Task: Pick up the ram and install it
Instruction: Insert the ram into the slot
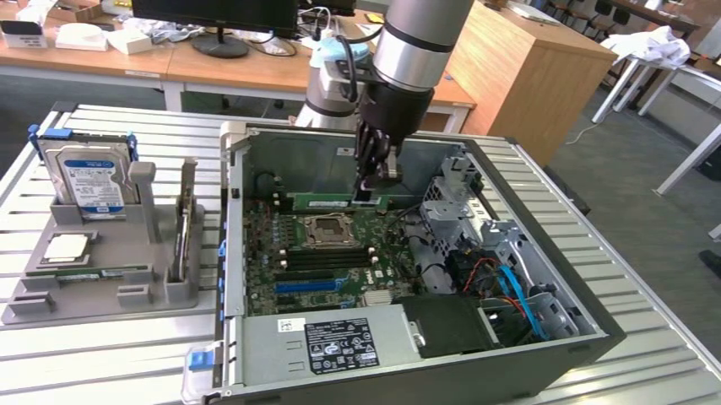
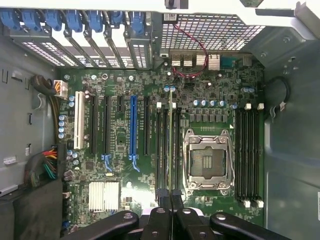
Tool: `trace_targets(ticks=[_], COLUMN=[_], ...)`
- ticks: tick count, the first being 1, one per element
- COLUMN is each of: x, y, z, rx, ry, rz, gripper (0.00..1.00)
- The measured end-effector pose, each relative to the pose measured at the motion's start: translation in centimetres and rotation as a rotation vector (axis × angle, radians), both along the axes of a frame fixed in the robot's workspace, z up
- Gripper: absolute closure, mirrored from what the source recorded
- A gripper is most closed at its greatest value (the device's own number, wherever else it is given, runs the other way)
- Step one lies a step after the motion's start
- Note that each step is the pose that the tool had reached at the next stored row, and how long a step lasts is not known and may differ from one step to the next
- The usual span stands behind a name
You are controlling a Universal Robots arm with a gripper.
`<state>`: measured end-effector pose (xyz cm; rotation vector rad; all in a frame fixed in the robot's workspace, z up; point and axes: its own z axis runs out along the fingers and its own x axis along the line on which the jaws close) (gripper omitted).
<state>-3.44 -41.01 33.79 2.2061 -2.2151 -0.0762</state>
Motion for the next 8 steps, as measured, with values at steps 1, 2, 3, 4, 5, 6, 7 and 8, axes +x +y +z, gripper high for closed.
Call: trace_targets(ticks=[1,2,3,4,5,6,7,8], x=[0.0,0.0,0.0,0.0,0.0,0.0,0.0,0.0], y=[0.0,0.0,0.0,0.0,0.0,0.0,0.0,0.0], z=[-0.07,-0.15,-0.25,-0.35,-0.45,-0.56,-0.66,-0.77], rx=[-0.0001,-0.0001,0.0,-0.0001,-0.0001,-0.0001,0.0,-0.0001], ry=[0.0,0.0,0.0,0.0,0.0,-0.0001,-0.0001,-0.0001], rz=[0.0,0.0,0.0,0.0,0.0,0.0,0.0,0.0], gripper=[0.89,0.89,0.89,0.89,0.89,0.89,0.89,0.89])
